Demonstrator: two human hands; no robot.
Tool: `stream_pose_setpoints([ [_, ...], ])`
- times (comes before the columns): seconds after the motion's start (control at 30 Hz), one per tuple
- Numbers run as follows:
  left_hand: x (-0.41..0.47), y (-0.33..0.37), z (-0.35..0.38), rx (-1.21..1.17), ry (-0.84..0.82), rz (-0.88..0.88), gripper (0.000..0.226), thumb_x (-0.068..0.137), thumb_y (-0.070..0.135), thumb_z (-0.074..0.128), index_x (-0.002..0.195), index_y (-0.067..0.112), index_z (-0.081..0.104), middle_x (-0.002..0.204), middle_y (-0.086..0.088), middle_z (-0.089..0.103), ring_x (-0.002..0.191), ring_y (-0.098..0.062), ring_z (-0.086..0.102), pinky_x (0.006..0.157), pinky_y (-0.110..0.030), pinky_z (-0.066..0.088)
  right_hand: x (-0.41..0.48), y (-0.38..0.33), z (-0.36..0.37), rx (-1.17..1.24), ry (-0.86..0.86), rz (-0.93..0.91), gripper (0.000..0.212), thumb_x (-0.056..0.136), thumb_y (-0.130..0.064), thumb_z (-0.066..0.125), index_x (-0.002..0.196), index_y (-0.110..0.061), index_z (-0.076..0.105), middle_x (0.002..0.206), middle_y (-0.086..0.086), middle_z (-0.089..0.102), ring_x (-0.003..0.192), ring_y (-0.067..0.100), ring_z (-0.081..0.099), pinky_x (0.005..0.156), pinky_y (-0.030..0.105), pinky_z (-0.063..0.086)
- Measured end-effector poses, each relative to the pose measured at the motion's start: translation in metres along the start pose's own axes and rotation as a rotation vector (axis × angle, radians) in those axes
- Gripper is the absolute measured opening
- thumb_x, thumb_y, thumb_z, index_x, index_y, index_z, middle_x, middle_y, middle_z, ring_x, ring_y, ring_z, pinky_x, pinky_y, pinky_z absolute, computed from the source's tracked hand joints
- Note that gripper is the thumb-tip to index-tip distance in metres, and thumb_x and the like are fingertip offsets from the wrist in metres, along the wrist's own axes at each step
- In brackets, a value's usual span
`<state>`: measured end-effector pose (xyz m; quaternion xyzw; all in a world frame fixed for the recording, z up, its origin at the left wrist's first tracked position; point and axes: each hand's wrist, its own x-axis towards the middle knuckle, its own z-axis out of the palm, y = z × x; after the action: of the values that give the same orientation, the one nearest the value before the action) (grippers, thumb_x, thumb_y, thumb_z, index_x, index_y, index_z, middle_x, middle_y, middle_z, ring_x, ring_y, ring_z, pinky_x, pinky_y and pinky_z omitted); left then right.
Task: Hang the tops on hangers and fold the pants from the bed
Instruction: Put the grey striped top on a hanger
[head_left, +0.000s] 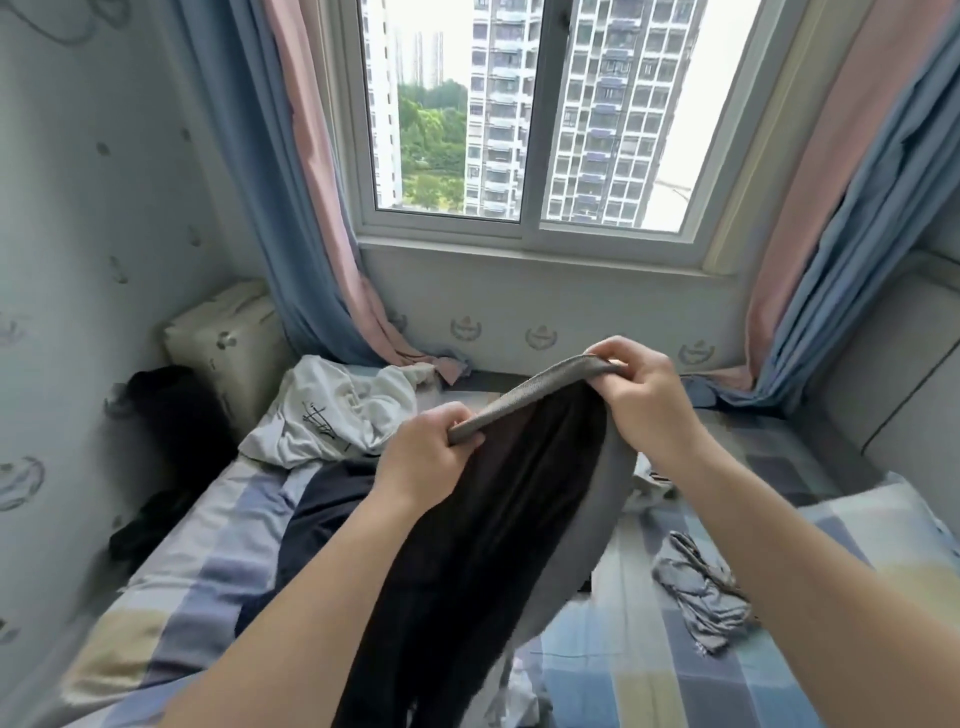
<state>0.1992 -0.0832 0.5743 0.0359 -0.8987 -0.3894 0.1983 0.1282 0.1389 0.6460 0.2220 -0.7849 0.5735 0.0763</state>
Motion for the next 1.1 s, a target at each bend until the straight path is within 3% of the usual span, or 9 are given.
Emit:
stream_pose_setpoints([
  [0.23, -0.049, -0.086, 0.023, 0.102, -0.034, -0.479, 0.027, 0.092, 0.040, 0.066, 0.075, 0.020, 0.059, 0.075, 0.001, 0.066, 0.080, -0.030, 0.062, 0.070, -0.041, 0.052, 0.001, 0.035, -0.026, -0.046, 0.137, 0.061, 0.036, 0.088, -0.001, 0.060, 0.079, -0.033, 0.072, 0.070, -0.011, 0.070, 0.069, 0.006, 0.062, 0.067, 0.020, 0.049],
  [0.37, -0.043, -0.073, 0.017, -0.110, 0.009, -0.400, 0.027, 0.094, 0.025, 0.066, 0.070, 0.016, 0.055, 0.062, 0.003, 0.059, 0.071, -0.032, 0.055, 0.067, -0.042, 0.046, -0.008, 0.075, -0.035, -0.294, 0.142, 0.197, 0.024, 0.088, -0.008, 0.063, 0.076, -0.027, 0.071, 0.077, -0.006, 0.070, 0.077, 0.015, 0.062, 0.072, 0.030, 0.049],
  [0.5, -0.027, -0.024, 0.000, -0.302, -0.038, -0.173, 0.026, 0.099, 0.026, 0.061, 0.094, 0.001, 0.064, 0.090, -0.019, 0.068, 0.086, -0.031, 0.064, 0.083, -0.045, 0.050, -0.027, 0.106, -0.026, -0.479, -0.106, 0.336, 0.010, 0.088, -0.008, 0.062, 0.079, -0.006, 0.062, 0.087, 0.014, 0.062, 0.079, 0.026, 0.058, 0.071, 0.033, 0.042],
  [0.63, -0.015, 0.025, -0.015, -0.340, -0.034, 0.053, 0.019, 0.093, 0.028, 0.064, 0.081, 0.015, 0.058, 0.070, 0.004, 0.058, 0.067, -0.013, 0.055, 0.065, -0.026, 0.045, -0.060, 0.114, 0.006, -0.353, -0.343, 0.354, 0.026, 0.085, -0.002, 0.063, 0.073, -0.015, 0.043, 0.067, -0.002, 0.044, 0.063, 0.012, 0.039, 0.056, 0.025, 0.031],
  [0.73, -0.005, 0.035, -0.013, -0.276, 0.013, 0.049, 0.012, 0.088, 0.023, 0.066, 0.085, 0.022, 0.054, 0.070, 0.008, 0.057, 0.066, -0.011, 0.055, 0.063, -0.023, 0.045, -0.065, 0.102, 0.025, -0.081, -0.225, 0.364, 0.029, 0.090, 0.001, 0.063, 0.078, -0.016, 0.043, 0.068, -0.002, 0.042, 0.064, 0.012, 0.037, 0.057, 0.024, 0.032],
  [0.8, 0.000, 0.029, -0.007, -0.163, 0.022, -0.039, 0.014, 0.089, 0.014, 0.064, 0.095, 0.023, 0.055, 0.079, 0.009, 0.060, 0.078, -0.016, 0.060, 0.075, -0.032, 0.051, -0.058, 0.082, 0.028, 0.076, -0.132, 0.359, 0.025, 0.094, -0.006, 0.064, 0.081, -0.016, 0.045, 0.069, 0.003, 0.044, 0.065, 0.017, 0.040, 0.059, 0.030, 0.034],
  [0.9, -0.003, 0.011, 0.005, -0.064, -0.137, -0.166, 0.030, 0.087, 0.012, 0.066, 0.114, 0.022, 0.058, 0.106, 0.004, 0.063, 0.103, -0.019, 0.060, 0.097, -0.041, 0.049, -0.047, 0.048, 0.024, 0.245, -0.145, 0.317, 0.012, 0.094, -0.011, 0.068, 0.086, -0.013, 0.059, 0.075, 0.008, 0.057, 0.071, 0.020, 0.051, 0.066, 0.033, 0.040],
  [1.0, -0.017, 0.004, 0.022, -0.234, -0.493, -0.102, 0.048, 0.081, 0.022, 0.075, 0.125, 0.030, 0.058, 0.125, 0.010, 0.063, 0.124, -0.007, 0.054, 0.104, -0.029, 0.043, -0.044, 0.027, 0.025, 0.224, -0.228, 0.241, 0.006, 0.090, -0.009, 0.072, 0.086, -0.013, 0.069, 0.079, 0.009, 0.068, 0.074, 0.016, 0.060, 0.069, 0.030, 0.047],
  [1.1, -0.028, 0.008, 0.037, -0.476, -0.507, -0.063, 0.019, 0.086, 0.019, 0.071, 0.102, 0.029, 0.069, 0.096, 0.012, 0.071, 0.093, -0.006, 0.064, 0.082, -0.027, 0.049, -0.043, 0.021, 0.029, 0.195, -0.274, 0.172, 0.011, 0.086, -0.007, 0.076, 0.082, -0.017, 0.073, 0.080, 0.007, 0.071, 0.074, 0.012, 0.062, 0.070, 0.023, 0.049],
])
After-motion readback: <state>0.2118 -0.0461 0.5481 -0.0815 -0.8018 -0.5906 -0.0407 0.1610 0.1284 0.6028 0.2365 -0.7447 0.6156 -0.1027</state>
